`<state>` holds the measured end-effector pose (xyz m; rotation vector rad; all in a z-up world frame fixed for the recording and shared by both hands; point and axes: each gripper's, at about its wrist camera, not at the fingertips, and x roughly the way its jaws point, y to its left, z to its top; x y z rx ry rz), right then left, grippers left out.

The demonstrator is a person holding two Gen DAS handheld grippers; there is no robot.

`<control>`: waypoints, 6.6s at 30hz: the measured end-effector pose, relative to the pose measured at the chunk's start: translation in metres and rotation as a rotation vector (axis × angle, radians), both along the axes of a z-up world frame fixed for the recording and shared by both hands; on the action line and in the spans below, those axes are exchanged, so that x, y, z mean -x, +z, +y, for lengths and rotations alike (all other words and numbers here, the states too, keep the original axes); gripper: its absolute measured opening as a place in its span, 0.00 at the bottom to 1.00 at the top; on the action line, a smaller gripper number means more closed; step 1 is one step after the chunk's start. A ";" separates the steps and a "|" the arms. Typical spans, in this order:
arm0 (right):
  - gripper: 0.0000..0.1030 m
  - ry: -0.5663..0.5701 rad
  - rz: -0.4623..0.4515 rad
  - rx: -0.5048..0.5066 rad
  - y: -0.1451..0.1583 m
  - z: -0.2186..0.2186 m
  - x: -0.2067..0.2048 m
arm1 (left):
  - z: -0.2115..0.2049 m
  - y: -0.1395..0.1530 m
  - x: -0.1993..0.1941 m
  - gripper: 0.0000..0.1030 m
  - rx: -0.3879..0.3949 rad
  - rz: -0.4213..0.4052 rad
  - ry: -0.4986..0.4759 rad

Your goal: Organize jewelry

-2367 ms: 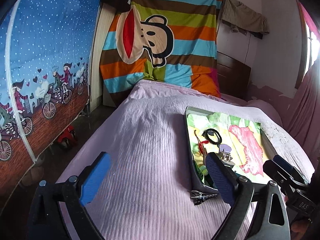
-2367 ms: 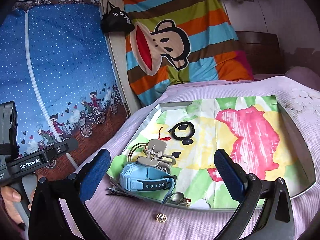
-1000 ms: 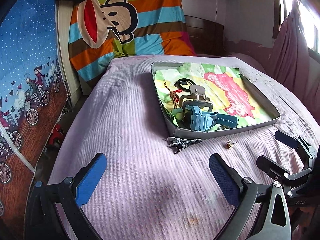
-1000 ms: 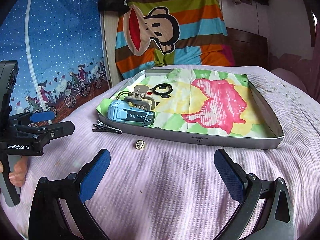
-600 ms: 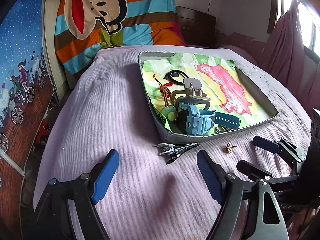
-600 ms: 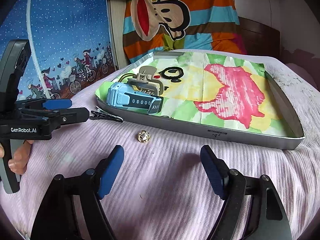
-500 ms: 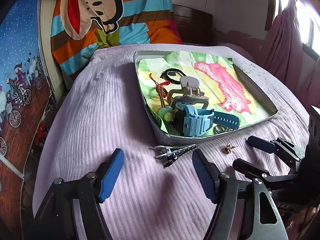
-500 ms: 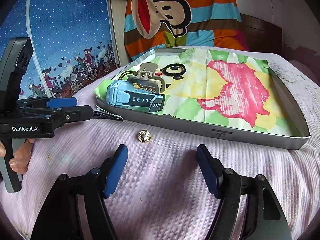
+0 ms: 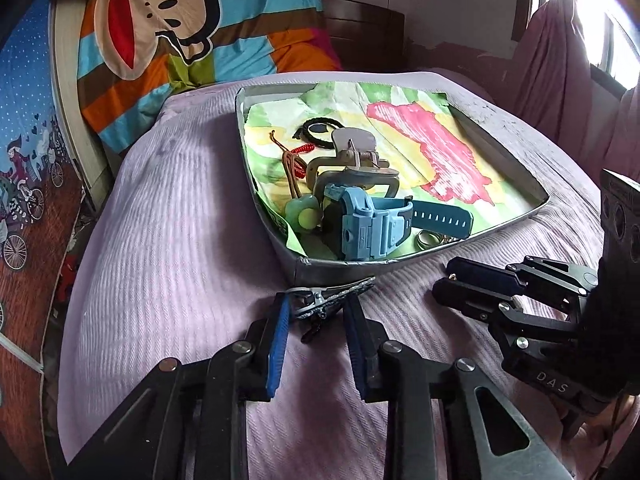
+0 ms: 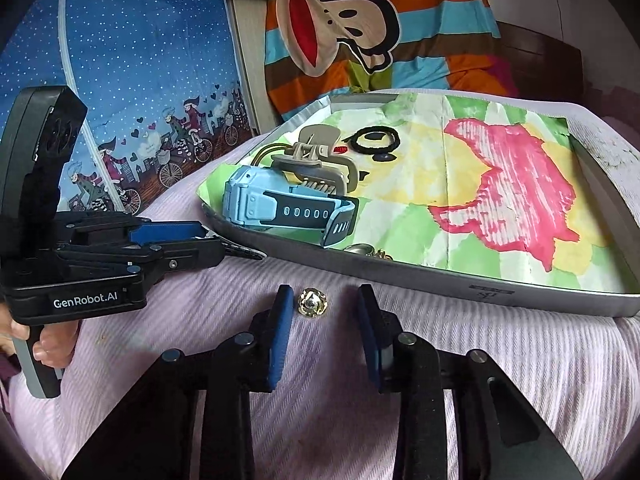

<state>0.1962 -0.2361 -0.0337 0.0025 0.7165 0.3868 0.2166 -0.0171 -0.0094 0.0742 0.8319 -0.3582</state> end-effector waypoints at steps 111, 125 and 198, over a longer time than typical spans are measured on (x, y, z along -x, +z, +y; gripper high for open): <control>0.19 -0.174 0.061 -0.154 0.000 -0.057 -0.108 | -0.020 0.041 -0.061 0.55 0.194 -0.109 0.242; 0.90 -0.273 -0.186 -0.133 0.041 -0.082 -0.039 | 0.004 0.056 0.007 1.00 0.182 -0.326 0.315; 0.99 -0.293 -0.408 -0.049 0.077 -0.080 0.126 | 0.005 0.049 0.146 1.00 0.117 -0.451 0.389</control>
